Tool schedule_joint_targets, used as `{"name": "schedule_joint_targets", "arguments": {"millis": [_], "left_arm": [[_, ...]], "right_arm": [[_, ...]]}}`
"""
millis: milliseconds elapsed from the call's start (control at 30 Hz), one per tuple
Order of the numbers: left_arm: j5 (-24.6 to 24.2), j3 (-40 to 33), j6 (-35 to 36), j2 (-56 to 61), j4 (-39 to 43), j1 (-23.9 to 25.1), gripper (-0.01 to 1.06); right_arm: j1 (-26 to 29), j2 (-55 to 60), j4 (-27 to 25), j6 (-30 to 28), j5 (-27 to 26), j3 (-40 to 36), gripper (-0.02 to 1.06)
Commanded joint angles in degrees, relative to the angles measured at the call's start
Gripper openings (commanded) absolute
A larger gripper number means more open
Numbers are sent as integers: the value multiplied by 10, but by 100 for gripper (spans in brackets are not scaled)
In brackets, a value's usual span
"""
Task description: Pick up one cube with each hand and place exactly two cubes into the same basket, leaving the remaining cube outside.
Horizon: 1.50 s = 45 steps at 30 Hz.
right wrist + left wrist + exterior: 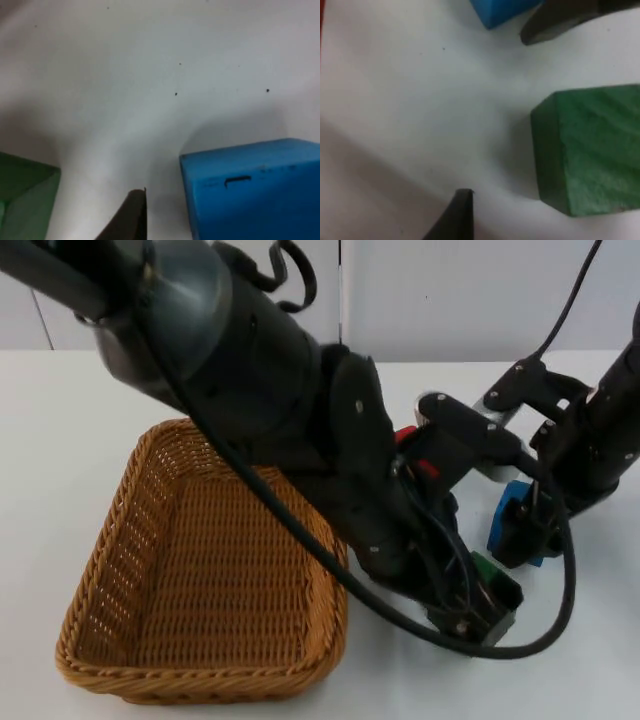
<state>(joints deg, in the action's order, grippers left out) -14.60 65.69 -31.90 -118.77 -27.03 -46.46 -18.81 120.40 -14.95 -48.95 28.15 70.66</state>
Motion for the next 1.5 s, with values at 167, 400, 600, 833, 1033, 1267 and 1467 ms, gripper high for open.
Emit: {"name": "schedule_joint_targets", "arguments": {"millis": [167,400,600,833,1033,1267,1467], "left_arm": [[42,3,-9,-1,-13,-13,105],[53,3,-9,-11,-14,-21,105],[75,3,-9,-30,-15,-22,105],[81,3,-9,-32,-15,-22,102],[83,3,-9,-32,-14,-22,97],[88,3,-11,-32,-13,-22,97],[88,3,-11,-36,-12,-22,88]], "right_arm": [[-3,5,-4,-4,-12,2,96],[-3,5,-4,-4,-14,2,96],[-3,5,-9,-5,-16,2,96],[-3,5,-8,-5,-16,2,93],[-3,5,-8,-5,-17,2,77],[-3,5,-8,-5,-18,2,76],[-3,5,-6,-6,-18,2,75]]}}
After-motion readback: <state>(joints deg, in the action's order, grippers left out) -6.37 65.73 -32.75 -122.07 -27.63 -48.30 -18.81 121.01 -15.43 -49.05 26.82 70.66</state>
